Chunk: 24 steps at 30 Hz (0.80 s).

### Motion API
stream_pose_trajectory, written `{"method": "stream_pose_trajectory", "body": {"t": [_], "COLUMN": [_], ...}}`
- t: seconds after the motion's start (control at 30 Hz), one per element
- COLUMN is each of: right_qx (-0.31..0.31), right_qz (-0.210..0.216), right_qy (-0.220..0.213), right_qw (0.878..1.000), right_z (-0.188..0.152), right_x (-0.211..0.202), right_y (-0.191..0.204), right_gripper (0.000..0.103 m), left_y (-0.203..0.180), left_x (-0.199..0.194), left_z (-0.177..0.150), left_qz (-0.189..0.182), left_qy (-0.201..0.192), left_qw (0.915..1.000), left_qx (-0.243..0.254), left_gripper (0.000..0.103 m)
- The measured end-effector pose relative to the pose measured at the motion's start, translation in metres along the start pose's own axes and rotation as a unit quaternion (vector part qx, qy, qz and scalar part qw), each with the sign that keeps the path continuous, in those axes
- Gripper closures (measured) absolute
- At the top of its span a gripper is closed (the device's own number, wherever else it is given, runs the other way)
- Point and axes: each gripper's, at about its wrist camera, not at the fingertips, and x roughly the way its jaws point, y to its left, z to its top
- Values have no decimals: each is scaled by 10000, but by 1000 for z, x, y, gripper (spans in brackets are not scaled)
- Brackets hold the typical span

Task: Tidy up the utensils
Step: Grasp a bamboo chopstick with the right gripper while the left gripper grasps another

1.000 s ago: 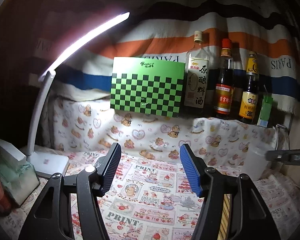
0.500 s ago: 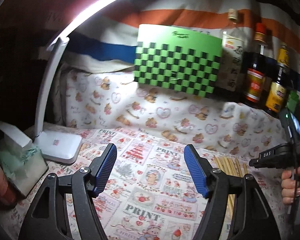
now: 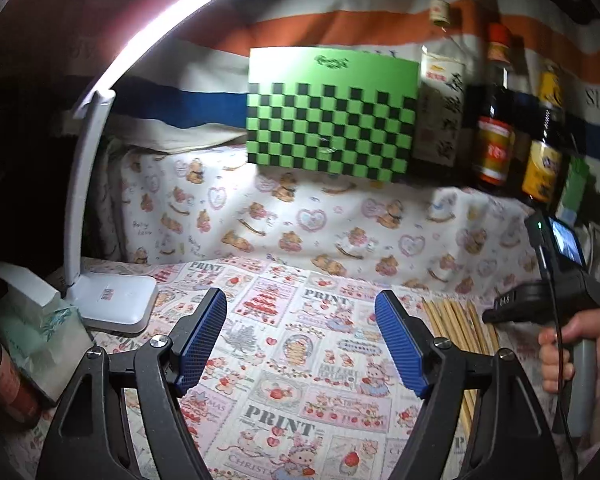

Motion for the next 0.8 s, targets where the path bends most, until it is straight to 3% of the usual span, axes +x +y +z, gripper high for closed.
{"method": "stream_pose_trajectory", "body": {"t": [0.13, 0.3, 0.47, 0.6, 0.63, 0.67, 0.73, 0.8], "right_qx": [231, 127, 68, 113, 129, 151, 161, 190], "right_qz": [452, 864, 852, 659, 667, 697, 679, 634], "right_qy": [-234, -1316, -2604, -3490, -3627, -3718, -3798, -3800], "right_qw": [9984, 9874, 9617, 9347, 9294, 9255, 9224, 9226], "right_z": [-2, -2, -9, -16, -18, -18, -21, -19], "right_x": [-10, -87, -191, -256, -266, -278, -288, -292], "right_y": [-11, -21, -43, -73, -77, -83, -89, -97], "right_gripper": [95, 95, 95, 95, 95, 96, 96, 95], "left_y": [-2, -1, -6, -41, -49, -58, -74, -91], "left_x": [0, 0, -11, 2, 8, 16, 31, 47], "left_z": [0, 3, 42, 77, 83, 87, 90, 89], "left_qz": [-174, -220, -384, -709, -813, -983, -1359, -1685], "left_qy": [72, 31, -197, 474, 701, 953, 1437, 1819], "left_qw": [9998, 9998, 9989, 9939, 9916, 9880, 9783, 9679], "left_qx": [-37, -3, 179, 702, 725, 715, 610, 406], "left_gripper": [28, 27, 27, 27, 33, 42, 49, 51]}}
